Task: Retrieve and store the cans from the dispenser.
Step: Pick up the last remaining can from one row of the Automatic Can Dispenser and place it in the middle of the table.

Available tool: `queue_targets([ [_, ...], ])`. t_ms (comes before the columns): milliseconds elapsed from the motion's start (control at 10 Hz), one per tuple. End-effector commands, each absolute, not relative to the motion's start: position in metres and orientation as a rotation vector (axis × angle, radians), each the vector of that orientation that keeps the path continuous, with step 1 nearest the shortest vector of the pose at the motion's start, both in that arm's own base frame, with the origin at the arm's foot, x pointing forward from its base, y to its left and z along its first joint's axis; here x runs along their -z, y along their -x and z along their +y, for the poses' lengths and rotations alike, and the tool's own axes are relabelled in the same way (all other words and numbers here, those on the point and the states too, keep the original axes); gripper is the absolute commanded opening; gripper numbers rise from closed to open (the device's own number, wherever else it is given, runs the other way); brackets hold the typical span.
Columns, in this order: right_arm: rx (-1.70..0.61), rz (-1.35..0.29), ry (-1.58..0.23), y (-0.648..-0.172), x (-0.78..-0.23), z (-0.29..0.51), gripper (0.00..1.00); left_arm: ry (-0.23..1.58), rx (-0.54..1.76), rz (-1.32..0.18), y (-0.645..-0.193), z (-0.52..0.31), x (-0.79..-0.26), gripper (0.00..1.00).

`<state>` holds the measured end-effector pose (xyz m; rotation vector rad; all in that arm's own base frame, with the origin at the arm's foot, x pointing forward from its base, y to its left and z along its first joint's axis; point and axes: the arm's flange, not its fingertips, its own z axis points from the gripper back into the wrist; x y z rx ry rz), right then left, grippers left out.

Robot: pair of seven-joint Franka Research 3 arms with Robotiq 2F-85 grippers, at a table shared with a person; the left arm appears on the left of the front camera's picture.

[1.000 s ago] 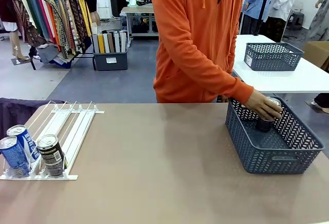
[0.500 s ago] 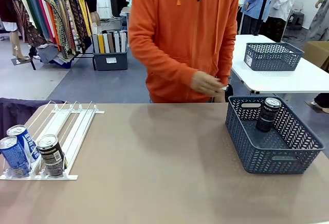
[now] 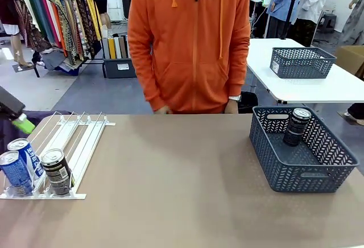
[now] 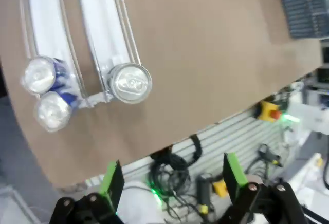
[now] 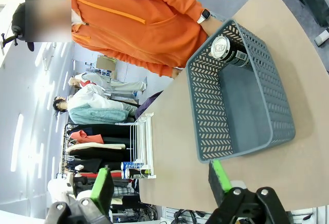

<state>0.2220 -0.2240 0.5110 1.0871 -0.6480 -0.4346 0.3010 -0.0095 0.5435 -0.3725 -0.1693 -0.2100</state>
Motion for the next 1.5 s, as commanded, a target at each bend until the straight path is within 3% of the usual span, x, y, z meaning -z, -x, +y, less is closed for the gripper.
queue_targets([
  [0,0.413,-0.684,-1.109,-0.224,-0.512,-0.224,1.0,0.263,0.168,-0.218,-0.302,-0.021,-0.528,1.0],
  [100,0.413,-0.684,-1.109,-0.224,-0.512,-0.224,1.0,0.222,0.17,-0.271,-0.306,-0.027,-0.525,1.0],
  [200,0.413,-0.684,-1.109,-0.224,-0.512,-0.224,1.0,0.323,0.218,-0.189,-0.304,-0.018,-0.535,1.0],
  [500,0.413,-0.684,-1.109,-0.224,-0.512,-0.224,1.0,0.3,0.226,-0.217,-0.306,-0.024,-0.531,1.0],
  [1100,0.413,-0.684,-1.109,-0.224,-0.512,-0.224,1.0,0.188,0.201,-0.111,-0.334,-0.053,-0.438,1.0],
  [1400,0.413,-0.684,-1.109,-0.224,-0.512,-0.224,1.0,0.057,0.149,-0.152,-0.344,-0.057,-0.41,1.0],
])
